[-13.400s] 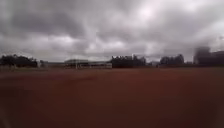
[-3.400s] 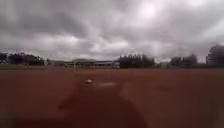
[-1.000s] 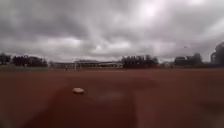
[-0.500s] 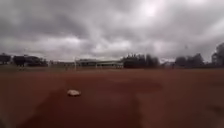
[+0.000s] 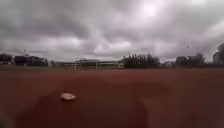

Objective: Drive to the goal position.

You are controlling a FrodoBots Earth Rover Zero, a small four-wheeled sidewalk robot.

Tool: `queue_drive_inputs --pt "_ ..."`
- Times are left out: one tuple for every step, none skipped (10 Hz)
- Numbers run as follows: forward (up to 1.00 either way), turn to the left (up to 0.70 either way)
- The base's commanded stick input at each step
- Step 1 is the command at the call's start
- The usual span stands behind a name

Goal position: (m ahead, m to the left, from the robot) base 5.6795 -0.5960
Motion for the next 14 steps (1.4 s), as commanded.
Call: queue_drive_inputs --pt "0.7 0.0" --pt "0.7 0.0" --pt "0.7 0.0" --pt "0.7 0.0" --pt "0.7 0.0" --pt "0.7 0.0" --pt "0.7 0.0" --pt "0.7 0.0" --pt "0.7 0.0" --pt "0.7 0.0" --pt "0.7 0.0" --pt "0.7 0.0" --pt "0.7 0.0" --pt "0.7 0.0"
